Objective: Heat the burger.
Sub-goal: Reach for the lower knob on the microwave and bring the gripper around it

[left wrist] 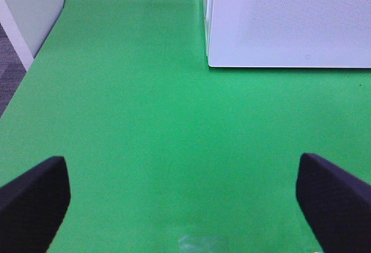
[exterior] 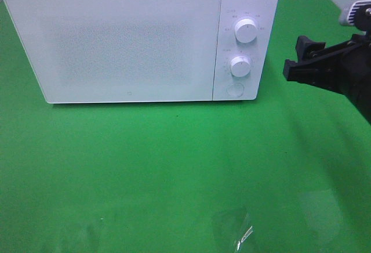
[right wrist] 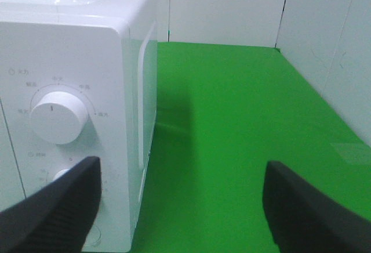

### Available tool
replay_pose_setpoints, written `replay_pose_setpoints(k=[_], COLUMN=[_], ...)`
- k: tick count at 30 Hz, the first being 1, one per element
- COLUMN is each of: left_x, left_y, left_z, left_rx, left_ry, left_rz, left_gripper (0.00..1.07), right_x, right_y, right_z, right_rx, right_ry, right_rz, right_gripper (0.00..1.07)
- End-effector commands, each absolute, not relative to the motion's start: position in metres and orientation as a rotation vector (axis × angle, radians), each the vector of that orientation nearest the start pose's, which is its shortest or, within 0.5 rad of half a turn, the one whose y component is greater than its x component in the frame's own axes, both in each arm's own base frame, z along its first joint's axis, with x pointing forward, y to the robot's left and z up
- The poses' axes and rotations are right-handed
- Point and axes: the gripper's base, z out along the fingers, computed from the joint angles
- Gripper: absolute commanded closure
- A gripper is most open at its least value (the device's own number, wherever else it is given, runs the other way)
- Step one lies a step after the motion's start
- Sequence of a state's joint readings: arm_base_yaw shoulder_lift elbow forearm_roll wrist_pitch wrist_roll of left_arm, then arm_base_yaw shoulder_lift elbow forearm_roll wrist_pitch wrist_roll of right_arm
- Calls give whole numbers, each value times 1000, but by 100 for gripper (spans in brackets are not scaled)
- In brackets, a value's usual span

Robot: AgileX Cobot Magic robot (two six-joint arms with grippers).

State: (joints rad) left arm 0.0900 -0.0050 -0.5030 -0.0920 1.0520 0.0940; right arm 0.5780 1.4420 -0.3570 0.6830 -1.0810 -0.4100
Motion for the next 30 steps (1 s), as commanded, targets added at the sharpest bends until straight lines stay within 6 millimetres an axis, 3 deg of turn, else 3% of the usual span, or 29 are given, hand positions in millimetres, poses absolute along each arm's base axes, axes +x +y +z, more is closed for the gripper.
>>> replay_pose_setpoints(k=[1,7,9,30], left_x=[-7,-7,-7,-7], left_y=[-8,-8,-8,-8], left_z=[279,279,279,279], left_rx=[7,7,7,7], left_ry=[1993,1993,1993,1993], left_rz=[4,4,4,4], left_gripper=[9,9,9,9], right_x=[222,232,244,280], right_y=[90,111,122,156], right_z=[202,189,180,141], right_rx=[-15,-6,-24,-64], right_ry=[1576,1600,1616,1623], right_rz=[-56,-4,-6,57], right_gripper=[34,34,34,34])
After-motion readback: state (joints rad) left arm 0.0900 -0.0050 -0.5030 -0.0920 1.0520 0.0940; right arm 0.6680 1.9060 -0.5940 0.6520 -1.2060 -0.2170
